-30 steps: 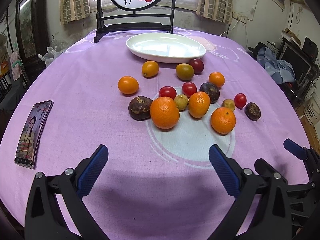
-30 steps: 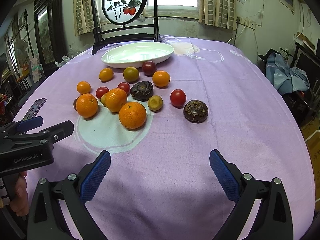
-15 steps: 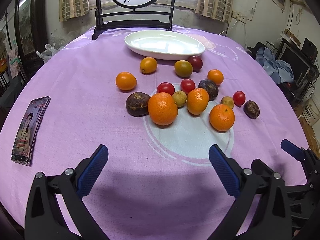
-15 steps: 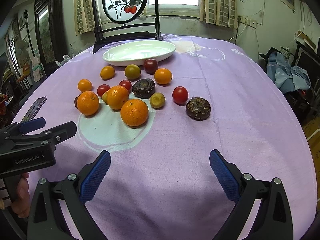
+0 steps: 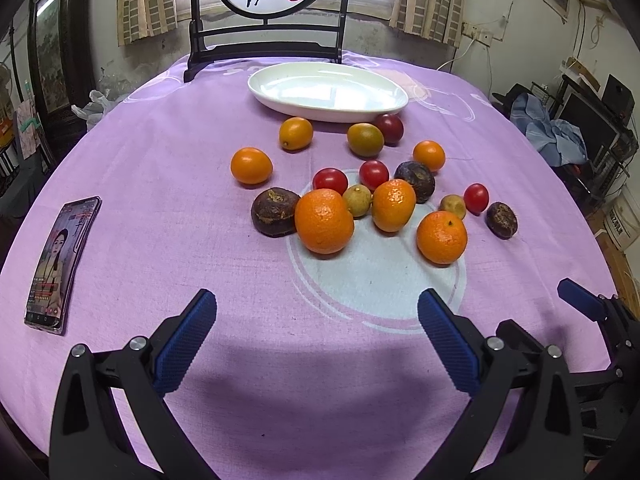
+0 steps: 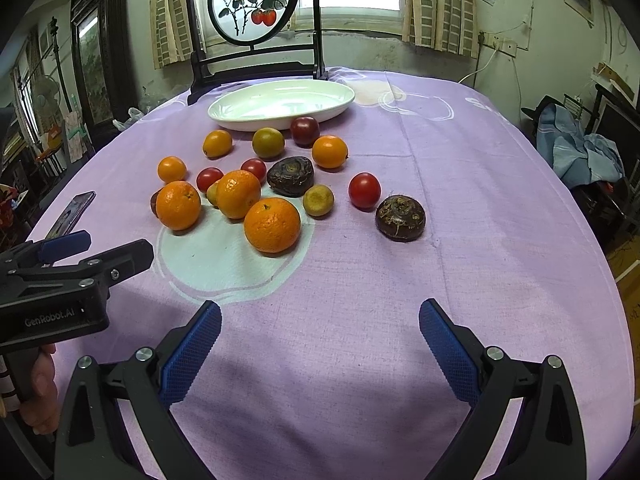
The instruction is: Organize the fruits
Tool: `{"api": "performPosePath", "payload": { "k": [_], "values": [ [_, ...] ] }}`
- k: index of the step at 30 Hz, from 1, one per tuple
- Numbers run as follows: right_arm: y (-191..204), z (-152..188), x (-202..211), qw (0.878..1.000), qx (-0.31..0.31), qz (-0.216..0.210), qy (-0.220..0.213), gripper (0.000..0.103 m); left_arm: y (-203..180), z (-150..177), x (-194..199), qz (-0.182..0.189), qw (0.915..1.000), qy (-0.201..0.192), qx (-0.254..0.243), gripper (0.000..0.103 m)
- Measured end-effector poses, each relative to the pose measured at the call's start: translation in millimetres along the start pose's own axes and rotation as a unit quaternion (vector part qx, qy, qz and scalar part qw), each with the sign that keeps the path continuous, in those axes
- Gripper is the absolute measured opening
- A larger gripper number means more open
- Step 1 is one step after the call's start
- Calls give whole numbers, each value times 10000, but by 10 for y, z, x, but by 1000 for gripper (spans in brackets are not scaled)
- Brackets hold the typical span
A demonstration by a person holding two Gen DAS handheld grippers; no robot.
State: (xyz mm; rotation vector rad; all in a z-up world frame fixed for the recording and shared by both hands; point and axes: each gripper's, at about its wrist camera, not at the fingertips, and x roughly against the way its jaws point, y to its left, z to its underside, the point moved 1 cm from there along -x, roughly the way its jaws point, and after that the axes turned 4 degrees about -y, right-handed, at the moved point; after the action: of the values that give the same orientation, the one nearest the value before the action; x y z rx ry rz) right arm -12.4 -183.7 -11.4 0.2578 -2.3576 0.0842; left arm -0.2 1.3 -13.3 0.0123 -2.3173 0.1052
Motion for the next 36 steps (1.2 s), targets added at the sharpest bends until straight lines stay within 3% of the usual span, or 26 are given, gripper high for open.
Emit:
{"api": "performPosePath", "payload": {
  "k": [16,22,26,29,30,32,36],
  "values": [
    [20,10,-49,9999,45,-35,87,100,-17,-5,-9,-22,9999,15,-120,99],
    [86,-31,-195,9992,247,-51,323,99,196,-43,-92,-148,9998,41,-118,99],
    [150,-140,-367,9977,419,25,535,99,336,-78,-160,-8,9998,150,-135,99],
    [207,-249,-474,9970,417,-197,624,99,411,-118,-199,-27,9998,127,-181,99],
    [229,-284,-512,9968,434,-204,637,97,439,-127,-214,-20,9998,140,-161,99],
    [283,-344,-609,9959,486,-214,736,84,527,-145,-259,3,9998,200,-44,99],
    [384,-373,-788,9927,439,-420,1041,72,650,-148,-323,-26,9996,270,106,99]
  ]
}}
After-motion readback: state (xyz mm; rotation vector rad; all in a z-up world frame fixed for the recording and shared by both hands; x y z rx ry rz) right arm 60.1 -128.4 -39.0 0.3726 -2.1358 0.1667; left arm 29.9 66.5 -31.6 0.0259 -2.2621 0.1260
